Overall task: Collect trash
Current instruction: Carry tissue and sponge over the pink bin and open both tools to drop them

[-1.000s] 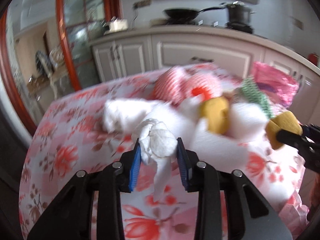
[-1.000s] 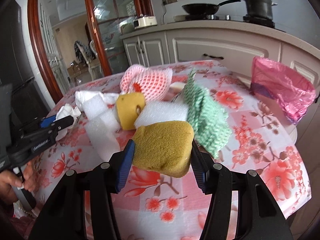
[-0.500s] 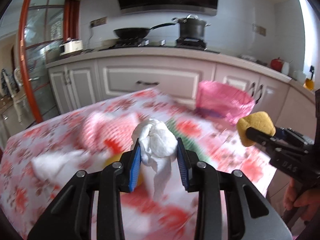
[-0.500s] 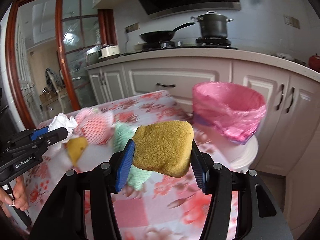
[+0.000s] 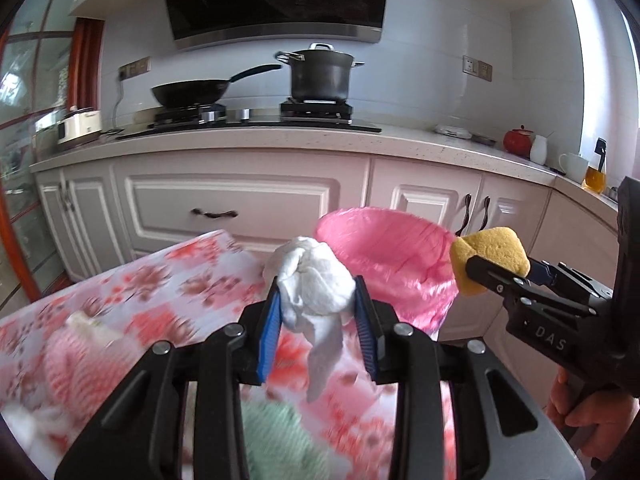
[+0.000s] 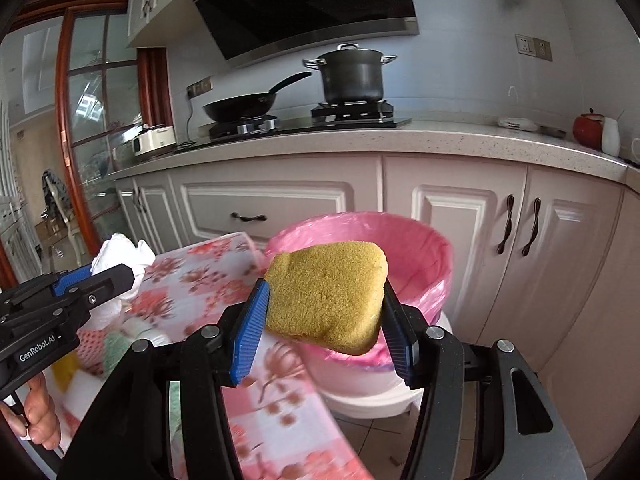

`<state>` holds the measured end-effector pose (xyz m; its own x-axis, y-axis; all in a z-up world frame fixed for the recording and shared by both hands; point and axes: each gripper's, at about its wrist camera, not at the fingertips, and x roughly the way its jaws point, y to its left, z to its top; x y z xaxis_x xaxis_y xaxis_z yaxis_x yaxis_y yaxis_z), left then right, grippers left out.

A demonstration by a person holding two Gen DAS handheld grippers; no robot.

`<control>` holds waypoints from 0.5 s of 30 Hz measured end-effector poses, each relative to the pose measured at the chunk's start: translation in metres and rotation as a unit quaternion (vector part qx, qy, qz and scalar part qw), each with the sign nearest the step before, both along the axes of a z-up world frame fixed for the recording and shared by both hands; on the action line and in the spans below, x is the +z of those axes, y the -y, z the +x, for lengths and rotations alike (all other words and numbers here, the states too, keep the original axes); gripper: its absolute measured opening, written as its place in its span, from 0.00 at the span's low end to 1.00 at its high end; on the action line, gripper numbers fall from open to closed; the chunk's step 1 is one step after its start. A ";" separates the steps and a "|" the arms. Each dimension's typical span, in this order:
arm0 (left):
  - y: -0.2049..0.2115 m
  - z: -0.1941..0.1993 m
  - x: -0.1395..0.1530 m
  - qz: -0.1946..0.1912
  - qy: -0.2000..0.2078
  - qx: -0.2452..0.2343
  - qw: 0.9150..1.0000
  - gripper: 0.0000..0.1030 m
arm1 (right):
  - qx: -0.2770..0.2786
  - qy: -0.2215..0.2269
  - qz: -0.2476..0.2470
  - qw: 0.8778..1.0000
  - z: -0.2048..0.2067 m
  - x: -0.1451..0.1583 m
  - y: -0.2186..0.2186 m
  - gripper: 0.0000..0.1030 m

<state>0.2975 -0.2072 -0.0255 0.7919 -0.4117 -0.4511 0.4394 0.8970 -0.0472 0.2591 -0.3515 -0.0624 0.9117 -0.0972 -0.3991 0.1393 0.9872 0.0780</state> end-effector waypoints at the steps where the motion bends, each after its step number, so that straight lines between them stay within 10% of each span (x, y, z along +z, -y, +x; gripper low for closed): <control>1: 0.009 0.011 0.000 0.001 -0.003 -0.008 1.000 0.32 | 0.001 -0.001 -0.001 1.000 0.009 0.000 0.007 0.51; 15: 0.104 0.134 0.005 -0.003 -0.047 -0.083 0.995 0.37 | 0.002 -0.020 -0.012 1.000 0.080 -0.007 0.066 0.59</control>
<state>0.4316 -0.3109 -0.0202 0.6671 -0.5362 -0.5172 0.5750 0.8120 -0.1002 0.3386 -0.4177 -0.0695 0.8957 -0.1030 -0.4325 0.1369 0.9894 0.0478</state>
